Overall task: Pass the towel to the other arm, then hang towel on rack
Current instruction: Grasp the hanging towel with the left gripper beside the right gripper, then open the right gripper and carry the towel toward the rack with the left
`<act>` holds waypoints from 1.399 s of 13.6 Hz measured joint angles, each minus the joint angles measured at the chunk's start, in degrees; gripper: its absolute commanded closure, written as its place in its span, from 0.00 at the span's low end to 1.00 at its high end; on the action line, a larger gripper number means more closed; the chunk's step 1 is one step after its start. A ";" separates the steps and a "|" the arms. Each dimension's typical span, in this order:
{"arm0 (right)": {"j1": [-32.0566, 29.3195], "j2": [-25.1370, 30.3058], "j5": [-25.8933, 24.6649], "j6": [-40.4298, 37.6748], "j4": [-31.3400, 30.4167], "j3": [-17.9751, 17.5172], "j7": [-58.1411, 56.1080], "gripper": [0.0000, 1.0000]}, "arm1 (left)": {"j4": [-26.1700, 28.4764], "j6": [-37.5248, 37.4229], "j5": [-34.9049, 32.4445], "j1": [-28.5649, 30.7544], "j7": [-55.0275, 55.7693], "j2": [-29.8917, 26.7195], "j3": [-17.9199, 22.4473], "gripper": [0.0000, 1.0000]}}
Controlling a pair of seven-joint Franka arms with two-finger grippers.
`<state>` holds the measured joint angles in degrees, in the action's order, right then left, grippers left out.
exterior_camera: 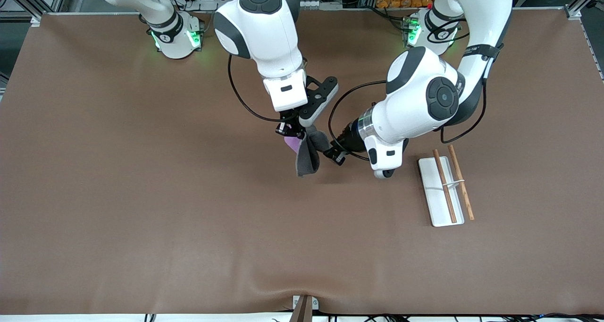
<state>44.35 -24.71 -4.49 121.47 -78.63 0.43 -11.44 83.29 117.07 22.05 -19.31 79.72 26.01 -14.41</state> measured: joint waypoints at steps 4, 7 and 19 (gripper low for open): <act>0.00 0.00 0.02 0.00 0.00 0.00 0.01 1.00 | 0.12 0.00 0.52 -0.15 0.09 0.18 -0.06 0.82; 0.00 0.00 0.09 0.00 0.00 0.00 0.02 1.00 | 0.14 0.00 0.55 -0.20 0.11 0.69 -0.12 1.00; 0.04 0.01 0.30 -0.03 0.07 0.01 0.19 0.00 | -2.51 -3.94 -2.77 5.11 -10.89 -4.70 0.43 1.00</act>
<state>44.39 -24.70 -4.19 121.43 -78.56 0.44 -11.25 80.78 113.14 19.28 -14.20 68.83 21.31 -13.98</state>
